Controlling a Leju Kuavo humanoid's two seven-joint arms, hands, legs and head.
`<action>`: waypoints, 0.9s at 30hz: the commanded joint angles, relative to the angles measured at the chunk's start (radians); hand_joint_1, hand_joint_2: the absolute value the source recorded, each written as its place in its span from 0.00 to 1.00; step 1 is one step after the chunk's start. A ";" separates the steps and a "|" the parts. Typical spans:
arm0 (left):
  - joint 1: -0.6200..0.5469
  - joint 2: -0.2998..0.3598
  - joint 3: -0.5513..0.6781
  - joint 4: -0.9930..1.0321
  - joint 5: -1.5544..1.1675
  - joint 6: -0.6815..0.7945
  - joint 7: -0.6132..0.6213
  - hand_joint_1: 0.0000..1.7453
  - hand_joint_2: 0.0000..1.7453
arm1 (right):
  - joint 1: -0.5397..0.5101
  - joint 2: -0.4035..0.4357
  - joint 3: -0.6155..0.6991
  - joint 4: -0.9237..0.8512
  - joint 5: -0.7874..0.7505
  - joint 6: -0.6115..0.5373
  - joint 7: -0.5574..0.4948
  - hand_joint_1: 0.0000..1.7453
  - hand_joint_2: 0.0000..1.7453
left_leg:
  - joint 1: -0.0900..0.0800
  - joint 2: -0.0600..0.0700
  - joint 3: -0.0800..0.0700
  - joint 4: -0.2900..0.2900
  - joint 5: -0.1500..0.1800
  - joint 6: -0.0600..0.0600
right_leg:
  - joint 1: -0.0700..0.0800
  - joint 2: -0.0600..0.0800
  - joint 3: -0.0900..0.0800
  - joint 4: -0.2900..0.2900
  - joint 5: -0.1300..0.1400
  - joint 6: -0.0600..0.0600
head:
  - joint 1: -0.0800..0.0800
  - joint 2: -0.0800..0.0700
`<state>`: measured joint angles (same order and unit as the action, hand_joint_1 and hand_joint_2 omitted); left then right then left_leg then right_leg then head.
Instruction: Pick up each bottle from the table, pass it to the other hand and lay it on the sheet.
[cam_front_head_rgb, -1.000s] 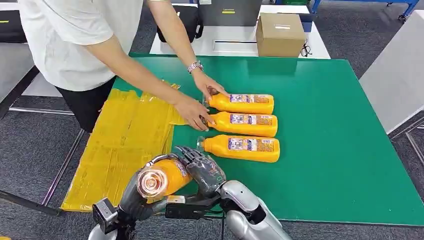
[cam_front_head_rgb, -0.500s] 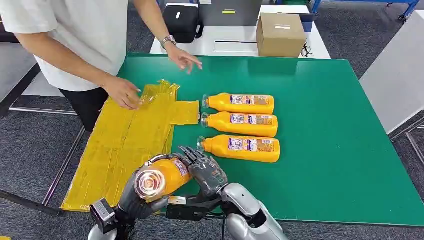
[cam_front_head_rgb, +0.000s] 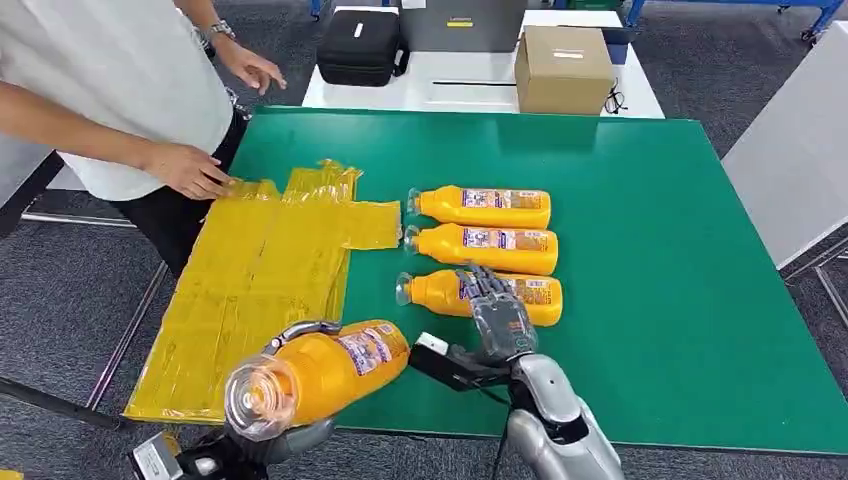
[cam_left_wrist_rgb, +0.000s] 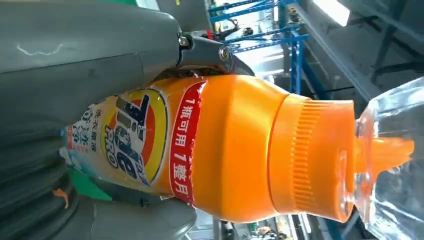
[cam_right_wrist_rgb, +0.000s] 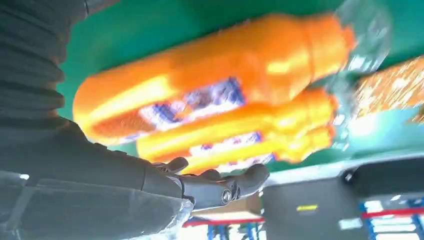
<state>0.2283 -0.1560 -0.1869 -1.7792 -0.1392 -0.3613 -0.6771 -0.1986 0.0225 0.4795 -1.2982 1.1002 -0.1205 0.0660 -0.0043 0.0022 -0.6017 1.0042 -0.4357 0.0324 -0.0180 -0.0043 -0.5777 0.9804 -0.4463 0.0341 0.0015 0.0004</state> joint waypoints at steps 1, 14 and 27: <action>0.014 -0.013 0.008 -0.024 -0.008 -0.009 -0.021 0.87 1.00 | 0.011 0.011 -0.077 -0.026 0.022 0.011 -0.009 0.00 1.00 | 0.001 -0.001 0.003 0.000 -0.001 -0.002 | 0.001 -0.001 0.004 -0.001 -0.001 -0.001 | 0.000 0.000; 0.044 -0.026 0.099 -0.036 -0.149 0.169 -0.021 0.91 1.00 | 0.011 0.019 -0.126 -0.009 0.104 -0.038 0.013 0.00 1.00 | 0.001 0.000 0.003 0.000 -0.001 -0.002 | 0.001 0.001 0.004 -0.001 -0.001 -0.001 | 0.000 0.000; 0.037 -0.042 0.307 -0.022 -0.416 0.391 0.113 1.00 1.00 | 0.099 0.007 -0.192 -0.104 0.124 -0.040 0.010 0.00 1.00 | 0.001 -0.001 0.002 -0.001 -0.001 -0.001 | 0.001 0.000 0.003 -0.001 0.000 -0.001 | 0.000 0.000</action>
<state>0.2855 -0.1797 -0.0007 -1.8277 -0.4968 -0.0129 -0.6088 -0.1332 0.0381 0.3227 -1.3661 1.2203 -0.1625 0.0748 -0.0042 0.0022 -0.6017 1.0041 -0.4357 0.0324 -0.0179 -0.0043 -0.5776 0.9804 -0.4463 0.0340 0.0015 0.0004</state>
